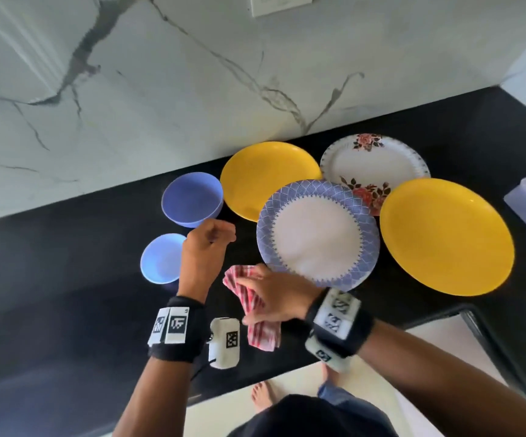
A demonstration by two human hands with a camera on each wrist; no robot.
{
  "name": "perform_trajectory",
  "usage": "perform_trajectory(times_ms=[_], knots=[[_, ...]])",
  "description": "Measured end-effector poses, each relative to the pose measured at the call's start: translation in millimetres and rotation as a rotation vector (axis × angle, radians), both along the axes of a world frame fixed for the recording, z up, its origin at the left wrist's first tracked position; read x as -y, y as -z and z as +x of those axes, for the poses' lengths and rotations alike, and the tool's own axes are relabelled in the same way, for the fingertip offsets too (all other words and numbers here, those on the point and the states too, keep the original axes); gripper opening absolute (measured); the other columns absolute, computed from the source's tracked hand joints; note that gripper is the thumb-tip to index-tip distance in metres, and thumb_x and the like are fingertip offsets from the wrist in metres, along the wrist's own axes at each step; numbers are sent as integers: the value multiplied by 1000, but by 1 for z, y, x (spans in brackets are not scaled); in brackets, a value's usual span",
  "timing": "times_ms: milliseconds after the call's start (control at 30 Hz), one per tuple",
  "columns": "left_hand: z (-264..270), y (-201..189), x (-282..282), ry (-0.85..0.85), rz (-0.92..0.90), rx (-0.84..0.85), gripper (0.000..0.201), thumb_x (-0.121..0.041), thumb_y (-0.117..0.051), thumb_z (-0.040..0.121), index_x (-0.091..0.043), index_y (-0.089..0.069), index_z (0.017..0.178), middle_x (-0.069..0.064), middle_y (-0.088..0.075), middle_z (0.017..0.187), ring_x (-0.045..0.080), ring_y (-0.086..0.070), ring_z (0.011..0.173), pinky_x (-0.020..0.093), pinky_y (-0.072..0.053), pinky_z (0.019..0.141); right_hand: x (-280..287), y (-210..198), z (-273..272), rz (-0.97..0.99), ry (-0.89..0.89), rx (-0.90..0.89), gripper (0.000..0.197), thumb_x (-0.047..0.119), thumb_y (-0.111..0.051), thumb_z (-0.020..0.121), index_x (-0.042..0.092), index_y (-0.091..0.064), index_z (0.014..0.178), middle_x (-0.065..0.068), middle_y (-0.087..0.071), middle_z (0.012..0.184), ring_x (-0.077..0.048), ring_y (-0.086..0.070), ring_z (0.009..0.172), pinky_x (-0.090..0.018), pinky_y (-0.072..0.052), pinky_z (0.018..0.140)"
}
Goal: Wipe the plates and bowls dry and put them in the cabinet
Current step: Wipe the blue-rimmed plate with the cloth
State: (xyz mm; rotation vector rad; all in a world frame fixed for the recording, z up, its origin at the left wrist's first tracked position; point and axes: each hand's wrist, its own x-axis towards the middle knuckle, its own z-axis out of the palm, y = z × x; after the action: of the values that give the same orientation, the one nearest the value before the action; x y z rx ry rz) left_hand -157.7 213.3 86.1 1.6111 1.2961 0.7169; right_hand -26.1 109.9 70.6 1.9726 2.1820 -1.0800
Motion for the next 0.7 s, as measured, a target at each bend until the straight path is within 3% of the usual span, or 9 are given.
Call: perform_trajectory(times_ms=[67,100,167,233,300,367,433,600,700], knots=[[6,3,1,-43,-30,-17,17,-8,-65,97,-20,-73,89,-1,-78,90,14,-71,92,11,-47,78,-1,21,-12,62,-39,57,97,53,-75,82,19,-25,159,-14,-30,158,-34,-39,139,-44,-38,111],[7,5,2,-59,-43,-22,17,-9,-65,97,-22,-73,89,0,-78,91,15,-71,94,17,-48,82,0,32,-19,84,-72,106,104,54,-80,75,16,-30,157,-17,-37,154,-38,-45,133,-47,-43,108],[11,8,3,-97,-65,-32,17,-11,-65,97,-25,-73,90,-1,-78,92,17,-71,96,29,-50,88,4,50,-25,26,-138,270,107,58,-90,51,13,-56,141,-14,-58,129,-37,-65,99,-45,-57,82],[10,10,5,-123,-76,-37,16,-12,-65,97,-25,-73,90,-1,-78,94,18,-69,98,34,-50,90,4,66,-31,52,-81,321,90,50,-92,41,15,-70,120,-8,-64,115,-30,-67,74,-39,-55,65],[8,12,3,-133,-88,-45,16,-12,-65,97,-24,-73,91,0,-78,95,19,-70,101,36,-50,93,1,68,-33,141,-71,329,72,28,-86,57,14,-66,125,-11,-61,127,-34,-67,81,-41,-56,70],[3,13,0,-122,-100,-57,14,-13,-65,97,-23,-73,92,0,-78,97,20,-70,103,37,-50,95,-3,54,-29,159,-93,202,67,10,-69,78,9,-49,142,-15,-48,141,-41,-62,104,-49,-55,84],[-1,15,-8,-98,-121,-71,12,-15,-65,97,-23,-73,94,-2,-77,98,20,-69,104,38,-50,96,-10,32,-18,134,-78,73,62,3,-60,84,9,-43,143,-11,-44,137,-36,-59,112,-45,-52,90],[1,30,-34,-9,-162,-95,12,-16,-66,98,-26,-72,94,2,-76,101,21,-67,97,39,-50,91,-11,-20,17,-73,165,-242,59,4,-60,81,30,-55,134,-2,-57,115,-26,-72,76,-40,-61,68],[16,45,-40,55,-311,-43,13,-11,-65,100,-22,-71,96,4,-74,96,21,-62,90,31,-48,80,5,-44,49,-125,327,-435,67,0,-60,83,36,-51,140,-2,-69,111,-22,-75,76,-38,-63,65]])
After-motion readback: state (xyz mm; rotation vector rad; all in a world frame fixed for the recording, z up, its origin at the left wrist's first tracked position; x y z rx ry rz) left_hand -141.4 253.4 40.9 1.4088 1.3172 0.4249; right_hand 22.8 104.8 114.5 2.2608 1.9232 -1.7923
